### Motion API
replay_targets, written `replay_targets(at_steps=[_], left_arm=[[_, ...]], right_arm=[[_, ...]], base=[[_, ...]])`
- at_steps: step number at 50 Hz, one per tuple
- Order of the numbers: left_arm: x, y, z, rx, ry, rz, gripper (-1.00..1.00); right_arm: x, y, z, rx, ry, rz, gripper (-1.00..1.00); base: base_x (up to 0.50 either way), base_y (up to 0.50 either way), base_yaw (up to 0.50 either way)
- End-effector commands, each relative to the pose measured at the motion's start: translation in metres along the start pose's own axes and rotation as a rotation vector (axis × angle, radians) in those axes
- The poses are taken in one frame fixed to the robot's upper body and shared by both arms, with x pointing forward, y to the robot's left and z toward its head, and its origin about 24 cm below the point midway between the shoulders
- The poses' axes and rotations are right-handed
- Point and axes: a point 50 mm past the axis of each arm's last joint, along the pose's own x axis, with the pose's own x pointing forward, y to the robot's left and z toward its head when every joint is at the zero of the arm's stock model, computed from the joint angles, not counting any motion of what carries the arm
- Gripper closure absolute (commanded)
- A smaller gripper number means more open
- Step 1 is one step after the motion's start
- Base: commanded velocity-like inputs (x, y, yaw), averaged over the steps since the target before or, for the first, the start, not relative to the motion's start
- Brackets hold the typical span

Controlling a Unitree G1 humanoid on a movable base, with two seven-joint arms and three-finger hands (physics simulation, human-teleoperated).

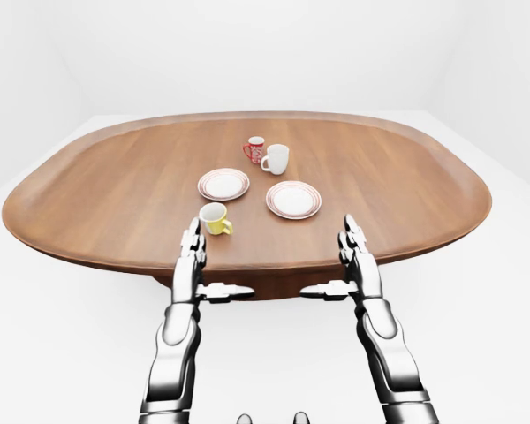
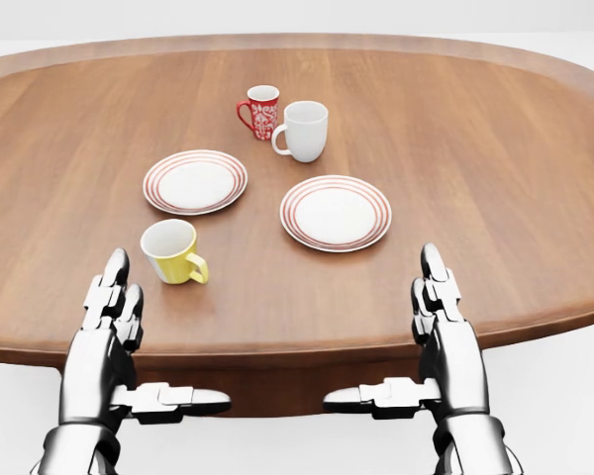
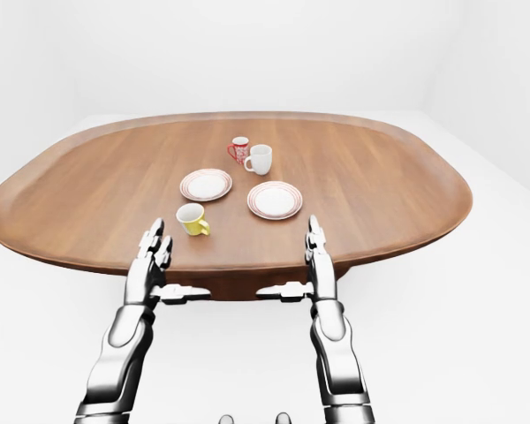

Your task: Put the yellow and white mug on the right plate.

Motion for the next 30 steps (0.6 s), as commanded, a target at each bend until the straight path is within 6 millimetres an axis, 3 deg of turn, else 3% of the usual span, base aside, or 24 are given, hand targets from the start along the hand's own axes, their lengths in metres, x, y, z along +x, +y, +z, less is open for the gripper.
replay_targets(at_steps=[1,15,27,30], left_arm=[[-0.003,0.007,0.003,0.005,-0.012,-0.007,-1.00],[-0.025,0.014,0.075,0.049,-0.316,-0.005,-1.00],[-0.023,0.018,0.075,0.055,-0.316,0.008,-1.00],[-0.023,0.018,0.075,0.055,-0.317,0.008,-1.00]], right_arm=[[-0.001,-0.015,0.000,-0.017,0.008,-0.012,-1.00],[-0.011,-0.014,0.036,-0.054,-0.129,0.002,-1.00],[-0.013,-0.015,0.049,-0.074,-0.182,-0.002,-1.00],[-0.014,-0.014,0.048,-0.108,-0.178,0.011,-1.00]], base=[[0.00,0.00,0.00],[0.00,0.00,0.00],[0.00,0.00,0.00],[0.00,0.00,0.45]])
